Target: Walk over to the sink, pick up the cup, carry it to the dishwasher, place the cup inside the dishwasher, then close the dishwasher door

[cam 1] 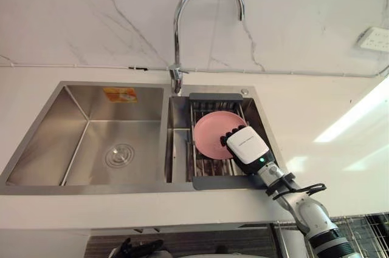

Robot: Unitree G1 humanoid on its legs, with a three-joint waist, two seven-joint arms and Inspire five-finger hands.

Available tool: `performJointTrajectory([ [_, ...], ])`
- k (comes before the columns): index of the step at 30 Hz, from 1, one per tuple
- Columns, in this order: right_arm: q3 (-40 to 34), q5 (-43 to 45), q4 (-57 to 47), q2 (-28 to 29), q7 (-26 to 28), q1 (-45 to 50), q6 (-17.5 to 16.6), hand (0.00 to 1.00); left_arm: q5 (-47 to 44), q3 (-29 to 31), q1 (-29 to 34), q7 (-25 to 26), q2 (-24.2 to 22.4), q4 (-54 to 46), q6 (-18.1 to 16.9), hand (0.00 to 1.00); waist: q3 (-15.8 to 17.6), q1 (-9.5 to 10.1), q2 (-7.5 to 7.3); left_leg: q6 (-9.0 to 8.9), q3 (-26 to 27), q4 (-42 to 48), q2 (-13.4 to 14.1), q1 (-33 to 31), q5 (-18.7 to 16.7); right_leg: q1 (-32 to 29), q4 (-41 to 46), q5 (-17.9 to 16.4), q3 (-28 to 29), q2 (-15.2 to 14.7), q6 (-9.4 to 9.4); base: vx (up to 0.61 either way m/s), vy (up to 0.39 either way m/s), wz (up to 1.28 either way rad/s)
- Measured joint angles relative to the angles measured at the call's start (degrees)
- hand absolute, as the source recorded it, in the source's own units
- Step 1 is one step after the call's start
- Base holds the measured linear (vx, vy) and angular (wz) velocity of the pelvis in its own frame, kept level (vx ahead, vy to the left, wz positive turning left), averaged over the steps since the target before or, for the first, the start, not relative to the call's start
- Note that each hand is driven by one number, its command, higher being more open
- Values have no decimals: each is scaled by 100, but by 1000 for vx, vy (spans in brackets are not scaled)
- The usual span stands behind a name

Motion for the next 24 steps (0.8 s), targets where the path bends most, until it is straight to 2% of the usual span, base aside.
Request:
performJointTrajectory([
  [7,3,6,172,-38,-333,-59,18,0,2,-4,10,3,0,7,-7,100,0,3,6,2,3,-343,-67,164,180,98,-195,124,-8,7,16,0,0,0],
  [12,-152,41,197,97,-804,-68,156,0,54,15,46,5,-4,8,-67,100,32,23,58,8,47,-503,-99,226,242,143,-363,214,24,28,31,-3,-1,-3],
  [19,-651,380,-94,124,-875,-70,-29,0,64,62,77,17,-64,-13,-119,100,114,24,207,28,59,-554,-91,332,258,231,-487,231,30,71,54,39,-13,-1],
  [24,-921,651,-365,130,-875,-72,-144,0,64,69,78,17,-147,-30,-124,100,120,14,217,-18,53,-531,-83,336,226,256,-523,234,32,83,65,7,-4,0],
])
